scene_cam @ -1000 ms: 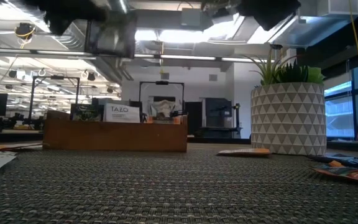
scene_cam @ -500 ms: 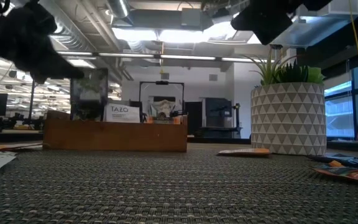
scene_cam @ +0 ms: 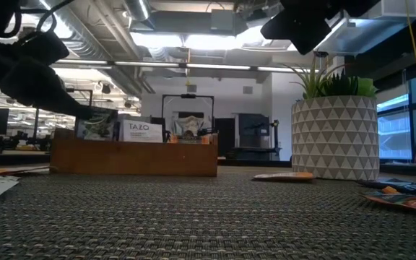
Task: Pick & Place Tea
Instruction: Put the violet tea bag to the left section of the wooden organizer, then put the white tea bag to the middle section of the wooden organizer
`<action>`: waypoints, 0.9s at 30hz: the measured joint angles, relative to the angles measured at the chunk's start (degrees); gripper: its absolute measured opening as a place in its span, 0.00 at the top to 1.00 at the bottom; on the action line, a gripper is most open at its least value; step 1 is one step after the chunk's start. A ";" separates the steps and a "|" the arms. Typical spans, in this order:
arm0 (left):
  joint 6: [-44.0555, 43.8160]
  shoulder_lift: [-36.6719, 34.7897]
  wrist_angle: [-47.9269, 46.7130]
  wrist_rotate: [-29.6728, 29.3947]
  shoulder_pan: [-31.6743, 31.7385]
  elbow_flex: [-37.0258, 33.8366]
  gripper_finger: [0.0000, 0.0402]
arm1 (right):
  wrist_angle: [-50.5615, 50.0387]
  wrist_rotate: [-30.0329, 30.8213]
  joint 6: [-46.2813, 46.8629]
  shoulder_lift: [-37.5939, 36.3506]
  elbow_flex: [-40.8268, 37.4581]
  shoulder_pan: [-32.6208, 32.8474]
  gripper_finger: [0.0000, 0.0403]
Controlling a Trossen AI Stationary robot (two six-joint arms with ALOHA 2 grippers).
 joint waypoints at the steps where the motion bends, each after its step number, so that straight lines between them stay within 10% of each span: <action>1: 0.41 0.00 0.04 -0.08 0.19 0.00 0.99 | -0.02 0.00 -0.02 0.02 0.00 -0.02 0.53; 13: 0.44 0.02 0.07 1.43 0.27 0.00 0.98 | -0.02 0.00 0.04 0.02 0.00 0.00 0.53; 27: 4.00 0.01 0.05 -6.05 0.27 2.43 0.74 | -0.02 0.00 0.20 0.02 0.00 0.00 0.53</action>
